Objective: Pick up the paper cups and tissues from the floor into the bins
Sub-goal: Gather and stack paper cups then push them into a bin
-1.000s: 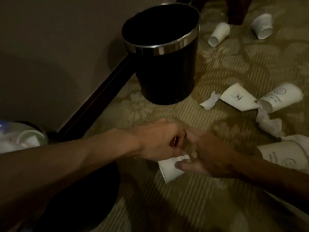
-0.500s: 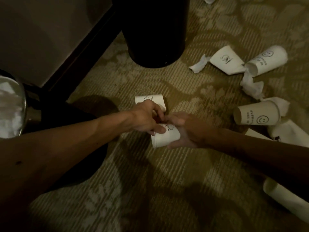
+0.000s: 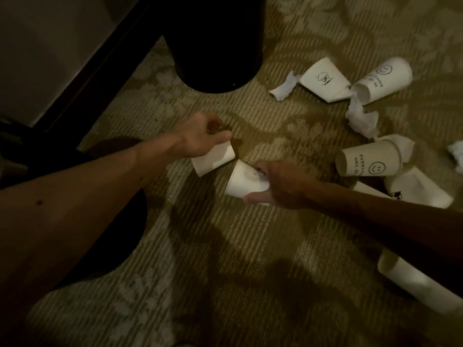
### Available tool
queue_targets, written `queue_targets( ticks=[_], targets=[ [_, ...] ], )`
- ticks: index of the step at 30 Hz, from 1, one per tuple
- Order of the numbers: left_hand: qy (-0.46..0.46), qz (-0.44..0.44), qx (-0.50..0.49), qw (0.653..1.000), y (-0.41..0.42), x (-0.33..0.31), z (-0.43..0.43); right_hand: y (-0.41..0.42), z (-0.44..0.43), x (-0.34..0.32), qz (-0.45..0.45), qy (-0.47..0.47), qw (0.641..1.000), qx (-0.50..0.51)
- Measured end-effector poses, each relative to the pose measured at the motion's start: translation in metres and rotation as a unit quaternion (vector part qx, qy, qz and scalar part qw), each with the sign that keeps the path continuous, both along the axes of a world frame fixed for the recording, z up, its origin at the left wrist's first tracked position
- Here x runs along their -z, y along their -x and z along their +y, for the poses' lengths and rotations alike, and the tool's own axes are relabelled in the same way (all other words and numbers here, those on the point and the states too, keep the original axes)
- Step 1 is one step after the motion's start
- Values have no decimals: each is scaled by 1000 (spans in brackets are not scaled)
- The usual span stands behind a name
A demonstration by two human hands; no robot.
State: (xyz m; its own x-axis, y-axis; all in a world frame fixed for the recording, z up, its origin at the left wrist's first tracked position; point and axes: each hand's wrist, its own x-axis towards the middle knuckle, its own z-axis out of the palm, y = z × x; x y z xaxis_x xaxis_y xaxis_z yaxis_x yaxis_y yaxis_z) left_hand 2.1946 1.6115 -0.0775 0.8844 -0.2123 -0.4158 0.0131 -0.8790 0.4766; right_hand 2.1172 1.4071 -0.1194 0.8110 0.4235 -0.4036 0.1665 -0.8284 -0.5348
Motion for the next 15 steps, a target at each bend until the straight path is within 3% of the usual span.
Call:
queue_targets(
  ticks=[12, 15],
  targets=[
    [-72, 94, 49, 992, 47, 19, 12, 25, -36, -10, 13, 9, 994, 108],
    [-26, 121, 2, 992, 60, 7, 12, 28, -43, -21, 68, 19, 986, 152]
  ],
)
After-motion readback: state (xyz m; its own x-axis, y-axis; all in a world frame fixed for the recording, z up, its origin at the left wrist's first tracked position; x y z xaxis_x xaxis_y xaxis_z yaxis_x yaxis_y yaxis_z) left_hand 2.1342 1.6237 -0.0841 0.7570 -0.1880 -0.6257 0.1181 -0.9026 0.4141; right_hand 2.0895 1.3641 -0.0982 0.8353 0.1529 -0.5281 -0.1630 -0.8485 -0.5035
